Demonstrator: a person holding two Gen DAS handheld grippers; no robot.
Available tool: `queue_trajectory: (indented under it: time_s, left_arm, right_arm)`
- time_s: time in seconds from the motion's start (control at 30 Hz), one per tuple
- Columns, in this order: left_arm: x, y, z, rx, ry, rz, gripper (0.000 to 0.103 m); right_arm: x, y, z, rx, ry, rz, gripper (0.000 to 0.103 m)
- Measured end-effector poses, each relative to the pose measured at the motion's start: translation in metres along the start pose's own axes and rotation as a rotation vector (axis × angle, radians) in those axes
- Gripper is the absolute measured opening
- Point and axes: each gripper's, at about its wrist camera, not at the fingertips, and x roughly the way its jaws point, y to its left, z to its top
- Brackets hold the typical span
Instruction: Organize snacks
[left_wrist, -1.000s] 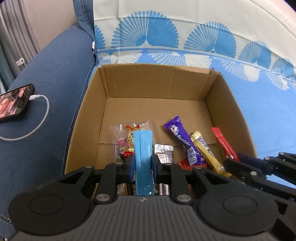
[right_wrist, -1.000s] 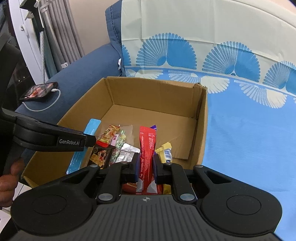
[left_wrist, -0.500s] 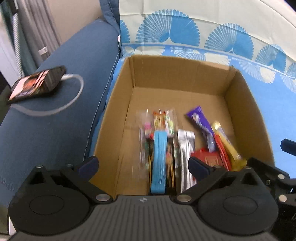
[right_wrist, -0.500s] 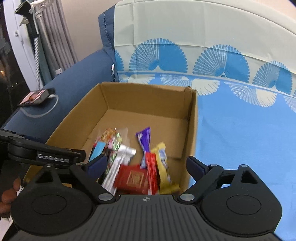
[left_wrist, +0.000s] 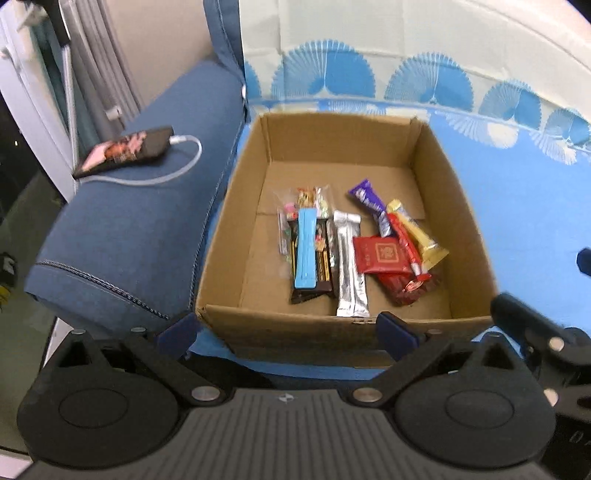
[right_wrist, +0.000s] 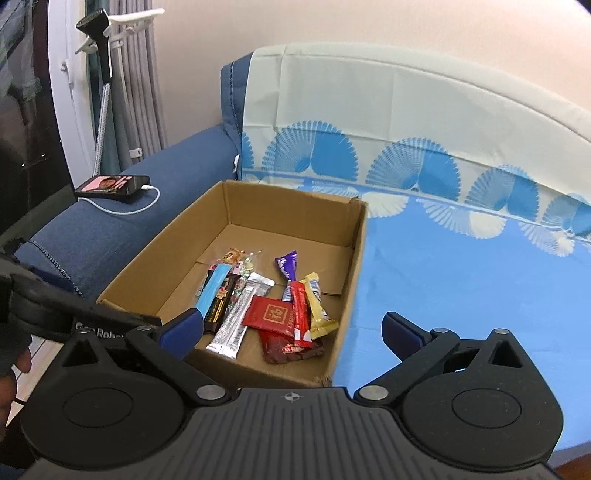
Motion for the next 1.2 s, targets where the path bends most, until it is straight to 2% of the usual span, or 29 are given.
queue_trajectory:
  time_s: [0.1, 0.23, 0.4, 0.57, 0.77, 1.07, 1.2]
  left_arm:
    - [-0.016, -0.002, -0.006, -0.02, -0.036, -0.017, 0.103]
    - [-0.034, -0.004, -0.021, -0.029, -0.095, 0.055, 0.103]
    - [-0.041, -0.004, -0.027, -0.013, -0.028, 0.028, 0.103]
    - [-0.054, -0.002, -0.036, -0.024, -0.071, 0.073, 0.103]
    - [-0.069, 0.001, -0.039, -0.054, -0.111, 0.038, 0.103]
    - [-0.07, 0.001, -0.039, -0.06, -0.103, 0.024, 0.103]
    - [-0.07, 0.009, -0.04, -0.107, -0.113, 0.003, 0.103]
  right_arm:
    - [-0.015, -0.001, -0.007, 0.018, -0.015, -0.009, 0.103]
    - [-0.032, -0.002, -0.015, 0.033, -0.035, -0.023, 0.103]
    - [-0.051, -0.002, -0.021, 0.029, -0.068, -0.029, 0.103]
    - [-0.06, 0.001, -0.021, -0.013, -0.102, -0.022, 0.103]
    - [-0.062, 0.001, -0.022, -0.009, -0.103, -0.037, 0.103]
    - [-0.068, 0.013, -0.028, -0.056, -0.119, -0.046, 0.103]
    - [-0.069, 0.013, -0.026, -0.066, -0.123, -0.048, 0.103]
